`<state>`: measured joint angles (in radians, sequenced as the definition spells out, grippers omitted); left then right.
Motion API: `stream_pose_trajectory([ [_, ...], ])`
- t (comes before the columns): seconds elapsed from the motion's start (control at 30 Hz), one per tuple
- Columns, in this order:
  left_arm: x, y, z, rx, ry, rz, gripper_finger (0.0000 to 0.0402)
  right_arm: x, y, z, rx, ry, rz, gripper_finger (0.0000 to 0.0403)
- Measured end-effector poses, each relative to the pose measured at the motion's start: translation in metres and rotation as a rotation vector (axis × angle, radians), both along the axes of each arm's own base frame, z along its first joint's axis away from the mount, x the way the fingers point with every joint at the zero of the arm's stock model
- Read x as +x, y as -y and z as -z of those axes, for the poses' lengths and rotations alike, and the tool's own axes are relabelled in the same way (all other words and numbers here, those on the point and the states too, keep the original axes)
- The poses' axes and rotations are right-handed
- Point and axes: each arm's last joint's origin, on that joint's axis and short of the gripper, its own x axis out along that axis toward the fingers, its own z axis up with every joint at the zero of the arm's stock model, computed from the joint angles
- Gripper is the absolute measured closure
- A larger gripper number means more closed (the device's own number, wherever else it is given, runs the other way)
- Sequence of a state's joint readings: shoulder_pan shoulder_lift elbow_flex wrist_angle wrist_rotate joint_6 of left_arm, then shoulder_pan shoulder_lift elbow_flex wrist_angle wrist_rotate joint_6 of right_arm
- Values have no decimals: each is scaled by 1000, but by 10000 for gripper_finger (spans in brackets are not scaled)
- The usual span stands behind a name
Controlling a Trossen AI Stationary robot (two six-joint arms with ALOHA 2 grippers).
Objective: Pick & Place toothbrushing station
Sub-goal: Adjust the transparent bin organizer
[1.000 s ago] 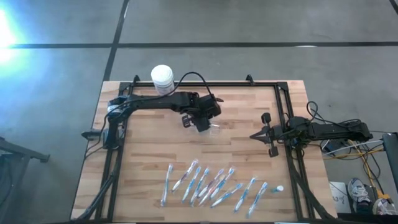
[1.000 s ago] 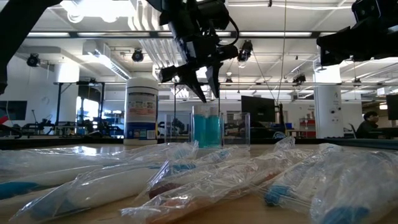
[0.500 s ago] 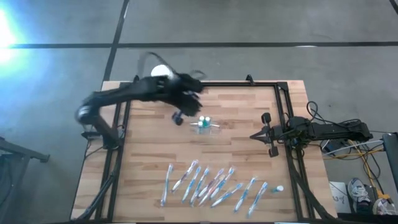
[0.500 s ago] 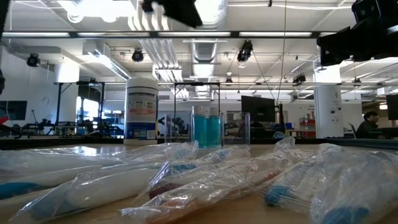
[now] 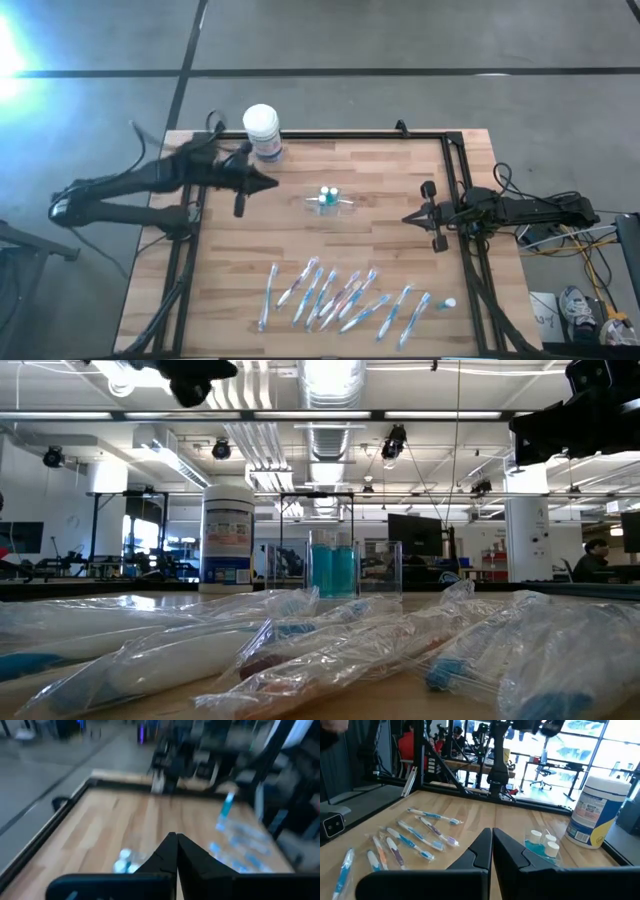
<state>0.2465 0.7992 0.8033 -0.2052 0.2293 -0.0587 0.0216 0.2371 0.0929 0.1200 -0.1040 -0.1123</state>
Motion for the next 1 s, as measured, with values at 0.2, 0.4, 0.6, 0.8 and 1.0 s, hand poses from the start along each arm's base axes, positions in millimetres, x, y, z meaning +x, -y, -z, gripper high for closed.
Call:
stream_pose_trajectory([
  [0.2, -14, 2, 58, -68, 77, -65, 399, 0, 0, -5, 41, 47, 1, 394],
  [0.4, -5, -4, 108, -106, -15, -204, 400, 3, 1, -5, 114, 35, 43, 394],
  [0.6, 4, -16, 136, -92, -125, -460, 400, 18, 2, 8, 214, -93, 96, 394],
  [0.8, 20, -23, 152, -102, -176, -544, 401, 35, 2, 21, 263, -184, 110, 394],
  [1.0, 29, -28, 170, -124, -227, -618, 400, 50, 0, 30, 298, -203, 88, 394],
])
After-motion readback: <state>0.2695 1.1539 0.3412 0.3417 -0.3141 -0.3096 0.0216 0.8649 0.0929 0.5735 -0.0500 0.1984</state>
